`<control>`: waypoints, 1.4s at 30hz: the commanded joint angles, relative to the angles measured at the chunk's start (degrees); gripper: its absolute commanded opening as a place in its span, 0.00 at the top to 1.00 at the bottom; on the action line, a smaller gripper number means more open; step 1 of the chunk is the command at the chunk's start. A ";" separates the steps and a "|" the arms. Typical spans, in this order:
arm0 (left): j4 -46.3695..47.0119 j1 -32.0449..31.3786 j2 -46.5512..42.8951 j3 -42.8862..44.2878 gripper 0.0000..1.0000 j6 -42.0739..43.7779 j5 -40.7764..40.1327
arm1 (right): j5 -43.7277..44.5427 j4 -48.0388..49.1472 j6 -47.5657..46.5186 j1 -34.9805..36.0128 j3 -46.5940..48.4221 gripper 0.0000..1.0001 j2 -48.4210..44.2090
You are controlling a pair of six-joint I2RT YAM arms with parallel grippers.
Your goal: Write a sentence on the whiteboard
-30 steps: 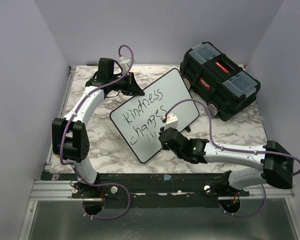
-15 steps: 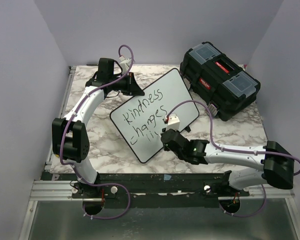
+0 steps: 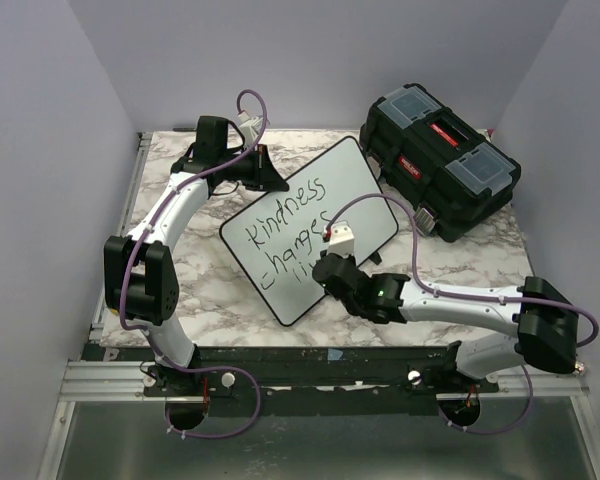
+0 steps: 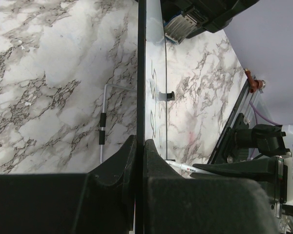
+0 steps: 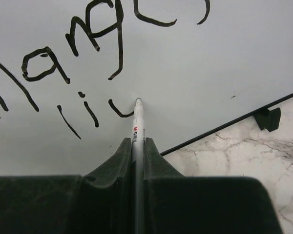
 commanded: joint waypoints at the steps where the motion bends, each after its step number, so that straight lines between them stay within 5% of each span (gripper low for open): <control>1: 2.37 -0.43 -1.24 0.08 1.00 2.81 0.56 | 2.00 0.41 -1.36 -0.38 2.85 0.99 2.74; 11: 2.33 -0.43 -1.31 0.19 1.00 2.86 0.48 | 3.68 -0.34 -2.41 -0.35 6.42 0.99 3.81; 26: 2.51 -0.43 -1.56 0.04 1.00 2.72 0.39 | -0.57 4.71 0.74 -1.82 -3.61 0.99 -6.26; 42: 2.34 -0.43 -1.32 0.12 1.00 2.90 0.21 | -4.07 8.98 0.92 -3.74 -5.13 0.99 -2.84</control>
